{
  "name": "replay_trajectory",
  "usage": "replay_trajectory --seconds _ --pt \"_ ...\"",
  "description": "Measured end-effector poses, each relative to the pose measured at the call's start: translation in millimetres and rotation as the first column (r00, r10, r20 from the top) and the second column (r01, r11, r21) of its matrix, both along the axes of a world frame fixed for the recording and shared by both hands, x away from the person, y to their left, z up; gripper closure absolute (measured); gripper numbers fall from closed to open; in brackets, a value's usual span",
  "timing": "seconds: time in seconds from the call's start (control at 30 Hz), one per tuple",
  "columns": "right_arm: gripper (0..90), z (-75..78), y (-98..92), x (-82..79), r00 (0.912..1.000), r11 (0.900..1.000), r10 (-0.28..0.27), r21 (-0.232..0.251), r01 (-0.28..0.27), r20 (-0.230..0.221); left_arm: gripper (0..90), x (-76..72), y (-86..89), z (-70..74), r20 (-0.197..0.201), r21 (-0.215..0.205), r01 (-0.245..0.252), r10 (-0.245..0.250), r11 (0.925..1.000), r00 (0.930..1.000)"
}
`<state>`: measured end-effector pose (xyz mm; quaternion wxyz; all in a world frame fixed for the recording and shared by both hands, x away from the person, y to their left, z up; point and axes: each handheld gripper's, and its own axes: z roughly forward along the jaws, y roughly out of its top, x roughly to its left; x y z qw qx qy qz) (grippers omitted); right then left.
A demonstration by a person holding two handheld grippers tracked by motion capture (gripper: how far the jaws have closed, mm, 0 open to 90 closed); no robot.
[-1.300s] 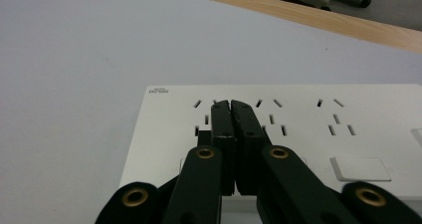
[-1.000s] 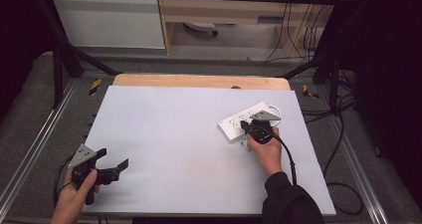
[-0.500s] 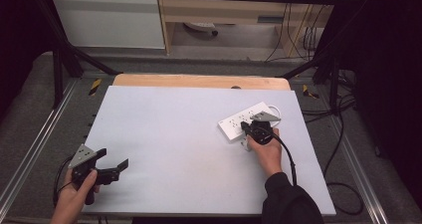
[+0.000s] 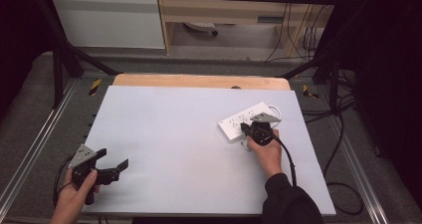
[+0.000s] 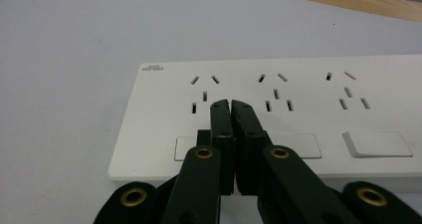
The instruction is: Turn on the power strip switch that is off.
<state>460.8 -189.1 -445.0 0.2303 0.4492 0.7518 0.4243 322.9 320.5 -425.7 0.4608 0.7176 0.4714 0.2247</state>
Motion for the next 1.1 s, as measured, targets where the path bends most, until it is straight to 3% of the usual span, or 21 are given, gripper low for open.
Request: replay_trajectory --seconds 1.1 --pt "88.5 0.5 -0.4 0.2 0.9999 1.000 -0.002 0.007 0.002 -0.014 5.2 0.3 -0.4 -0.5 -0.005 0.005 0.001 -0.001 1.0000 1.0000"
